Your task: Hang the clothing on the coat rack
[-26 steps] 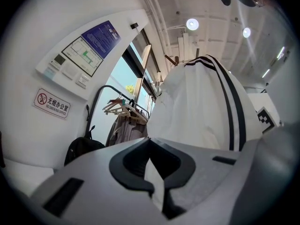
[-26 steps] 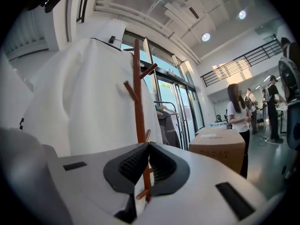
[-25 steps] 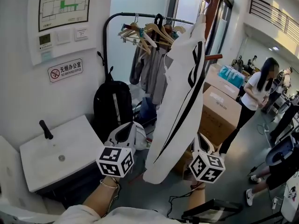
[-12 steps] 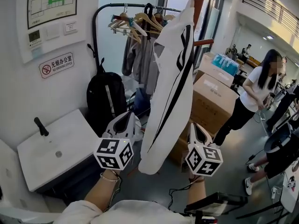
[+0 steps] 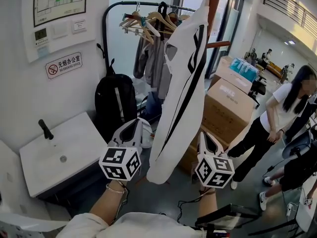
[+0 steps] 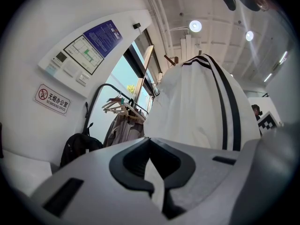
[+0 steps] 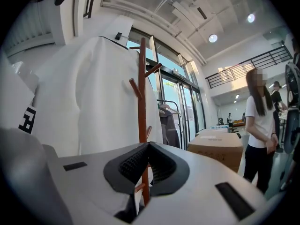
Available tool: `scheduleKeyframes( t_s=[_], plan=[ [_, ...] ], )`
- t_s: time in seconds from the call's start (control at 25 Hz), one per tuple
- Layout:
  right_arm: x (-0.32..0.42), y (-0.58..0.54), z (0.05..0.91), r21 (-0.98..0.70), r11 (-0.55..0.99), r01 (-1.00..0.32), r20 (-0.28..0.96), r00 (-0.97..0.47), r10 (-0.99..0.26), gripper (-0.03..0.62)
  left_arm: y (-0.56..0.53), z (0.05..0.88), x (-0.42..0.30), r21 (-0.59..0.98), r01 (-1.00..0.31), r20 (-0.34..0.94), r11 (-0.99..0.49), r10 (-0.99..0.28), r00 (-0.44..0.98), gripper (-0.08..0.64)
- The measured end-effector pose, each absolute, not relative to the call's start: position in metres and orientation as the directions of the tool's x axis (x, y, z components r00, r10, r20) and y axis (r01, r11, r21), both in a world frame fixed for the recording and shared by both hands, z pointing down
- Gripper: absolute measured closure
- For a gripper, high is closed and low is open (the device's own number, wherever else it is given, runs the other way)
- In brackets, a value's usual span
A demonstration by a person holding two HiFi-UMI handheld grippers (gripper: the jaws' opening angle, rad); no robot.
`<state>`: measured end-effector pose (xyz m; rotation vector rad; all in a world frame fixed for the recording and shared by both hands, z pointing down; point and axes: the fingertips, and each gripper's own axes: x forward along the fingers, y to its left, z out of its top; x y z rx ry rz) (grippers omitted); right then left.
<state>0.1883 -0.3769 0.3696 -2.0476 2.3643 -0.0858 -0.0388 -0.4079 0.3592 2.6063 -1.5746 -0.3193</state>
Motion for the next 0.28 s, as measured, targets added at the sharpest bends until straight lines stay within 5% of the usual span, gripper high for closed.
scheduleKeyframes(
  t_s=[0.28],
  plan=[
    [0.1894, -0.3745, 0.373, -0.047, 0.155, -0.987, 0.022, -0.156, -0.988, 0.571, -0.4051, 0.3661, -0.0333, 0.178, -0.866, -0.123, -0.468, -0.884, 0.452, 0.552]
  ],
)
